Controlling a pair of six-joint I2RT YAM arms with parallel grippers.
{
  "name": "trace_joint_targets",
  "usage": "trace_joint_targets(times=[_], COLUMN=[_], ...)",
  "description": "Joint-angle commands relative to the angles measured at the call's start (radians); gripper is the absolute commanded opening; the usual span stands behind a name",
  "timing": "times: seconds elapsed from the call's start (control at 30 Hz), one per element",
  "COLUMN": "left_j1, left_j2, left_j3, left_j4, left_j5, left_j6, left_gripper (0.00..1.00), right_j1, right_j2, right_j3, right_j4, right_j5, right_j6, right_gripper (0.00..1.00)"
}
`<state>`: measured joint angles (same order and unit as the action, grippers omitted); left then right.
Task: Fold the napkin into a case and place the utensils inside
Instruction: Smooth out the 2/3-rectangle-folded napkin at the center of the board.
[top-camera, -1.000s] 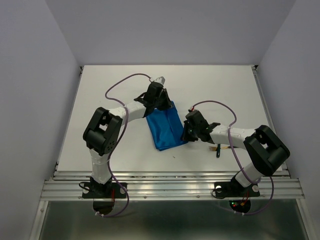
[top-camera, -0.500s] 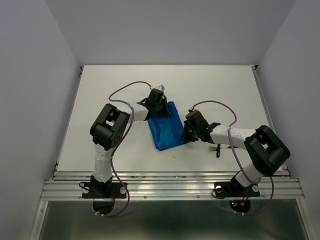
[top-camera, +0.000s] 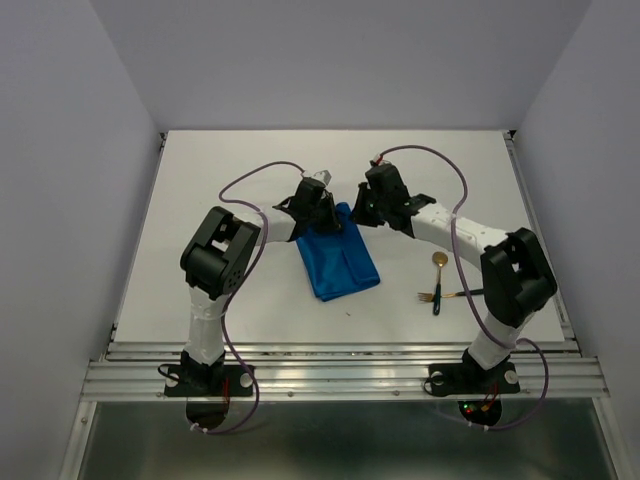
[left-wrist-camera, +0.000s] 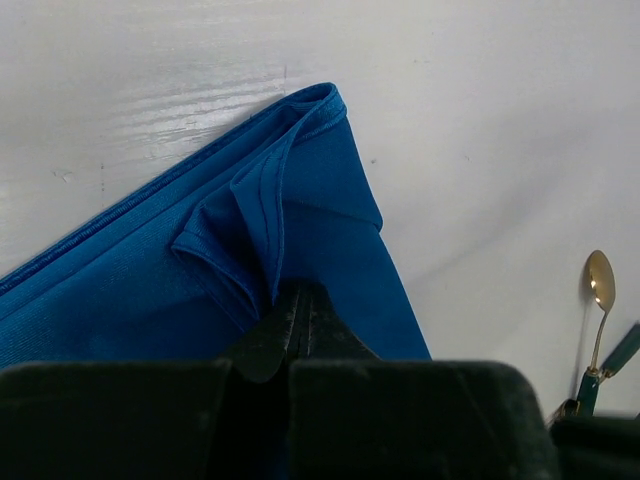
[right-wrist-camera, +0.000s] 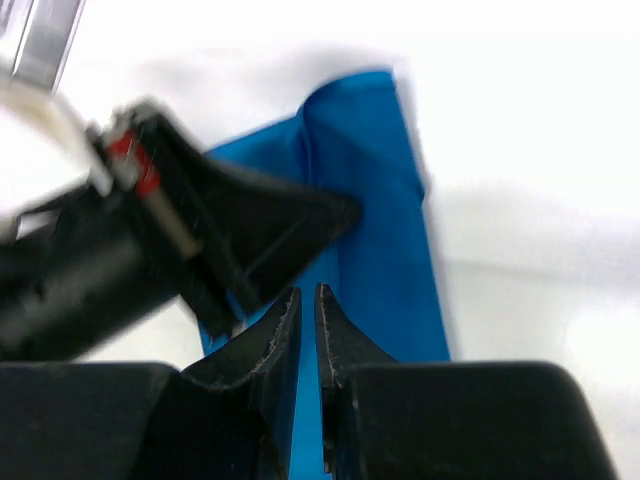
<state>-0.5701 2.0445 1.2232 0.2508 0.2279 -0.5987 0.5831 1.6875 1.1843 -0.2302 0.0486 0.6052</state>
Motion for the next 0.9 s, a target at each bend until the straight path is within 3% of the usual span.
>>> trace_joint_targets(times=[0.0, 0.37, 0.87], left_j1=[0.012, 0.035, 0.041], left_j2=[0.019, 0.028, 0.034], left_j3=[-0.040, -0.033, -0.014], left_j4=[0.007, 0.005, -0.012], left_j5=[0.033, 0.082, 0.093], left_j6=[0.037, 0.063, 0.074], left_gripper=[0.00, 0.00, 0.00], right_j1=[-0.052, -0.103, -0.103], right_j2=[0.116, 0.314, 0.475], right_j3=[0.139, 0.313, 0.359], right_j4=[0.011, 0.019, 0.072], right_j5=[-0.039, -0.127, -0.236], right_j6=[-0.005, 0.018, 0.050], right_gripper=[0.17, 0.16, 0.15])
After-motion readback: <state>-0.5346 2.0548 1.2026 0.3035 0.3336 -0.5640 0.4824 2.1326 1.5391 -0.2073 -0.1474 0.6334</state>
